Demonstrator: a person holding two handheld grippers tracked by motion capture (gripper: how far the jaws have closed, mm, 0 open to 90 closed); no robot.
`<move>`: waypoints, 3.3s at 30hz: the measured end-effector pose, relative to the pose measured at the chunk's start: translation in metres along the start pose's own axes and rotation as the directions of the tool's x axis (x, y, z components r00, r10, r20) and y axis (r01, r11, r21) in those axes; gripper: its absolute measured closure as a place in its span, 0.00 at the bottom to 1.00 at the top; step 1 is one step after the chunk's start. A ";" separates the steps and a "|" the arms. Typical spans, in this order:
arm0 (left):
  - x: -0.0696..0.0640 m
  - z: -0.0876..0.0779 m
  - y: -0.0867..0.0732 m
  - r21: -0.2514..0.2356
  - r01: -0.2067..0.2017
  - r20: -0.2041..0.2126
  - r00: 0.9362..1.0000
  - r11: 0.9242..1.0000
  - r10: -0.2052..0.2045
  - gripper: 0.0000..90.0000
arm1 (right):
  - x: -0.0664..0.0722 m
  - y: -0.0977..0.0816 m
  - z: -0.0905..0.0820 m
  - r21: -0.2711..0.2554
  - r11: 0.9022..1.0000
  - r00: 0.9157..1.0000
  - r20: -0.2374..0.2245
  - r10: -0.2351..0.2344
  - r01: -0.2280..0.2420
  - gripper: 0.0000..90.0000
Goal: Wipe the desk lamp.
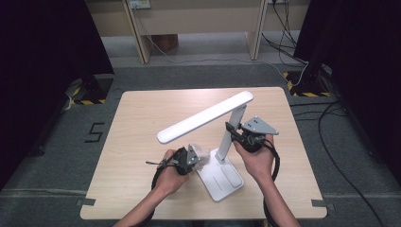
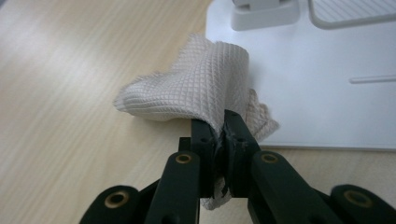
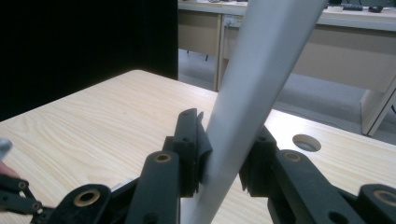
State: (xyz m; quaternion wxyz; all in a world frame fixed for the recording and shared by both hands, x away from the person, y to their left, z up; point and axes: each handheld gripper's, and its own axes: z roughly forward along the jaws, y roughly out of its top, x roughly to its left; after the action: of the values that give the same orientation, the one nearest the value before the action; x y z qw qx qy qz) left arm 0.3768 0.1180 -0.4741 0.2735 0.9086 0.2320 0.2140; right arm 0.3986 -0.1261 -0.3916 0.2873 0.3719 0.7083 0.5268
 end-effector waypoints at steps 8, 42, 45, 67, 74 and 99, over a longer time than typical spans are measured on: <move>-0.019 0.002 0.003 -0.033 -0.020 0.064 0.998 0.999 0.022 0.93 | 0.001 0.000 0.000 -0.001 1.000 1.000 0.008 0.003 -0.003 0.80; -0.109 -0.015 0.029 -0.145 -0.197 0.399 0.885 0.970 0.239 0.92 | 0.003 0.000 0.000 0.003 1.000 1.000 0.025 0.013 -0.013 0.80; -0.109 -0.018 0.030 -0.156 -0.172 0.411 0.884 0.973 0.222 0.92 | 0.003 0.000 0.000 0.000 1.000 1.000 0.024 0.009 -0.009 0.80; 0.040 -0.052 -0.007 -0.084 0.066 -0.038 0.997 0.994 -0.070 0.93 | 0.006 -0.005 -0.009 -0.005 1.000 1.000 -0.002 0.026 -0.026 0.54; 0.075 -0.045 -0.038 0.001 0.121 -0.172 0.978 0.993 -0.119 0.92 | 0.004 -0.022 -0.014 0.046 0.999 0.999 -0.028 0.026 -0.024 0.53; 0.079 -0.050 -0.087 -0.076 0.290 -0.253 0.920 0.954 -0.300 0.52 | -0.006 -0.076 -0.014 0.218 0.973 0.995 -0.043 0.088 -0.077 0.56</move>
State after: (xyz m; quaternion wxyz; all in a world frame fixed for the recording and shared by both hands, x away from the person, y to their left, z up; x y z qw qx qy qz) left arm 0.3878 0.2456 -0.4673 0.2864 0.8219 0.3961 0.2926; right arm 0.3735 -0.1519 -0.4607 0.2045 0.4161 0.7526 0.4676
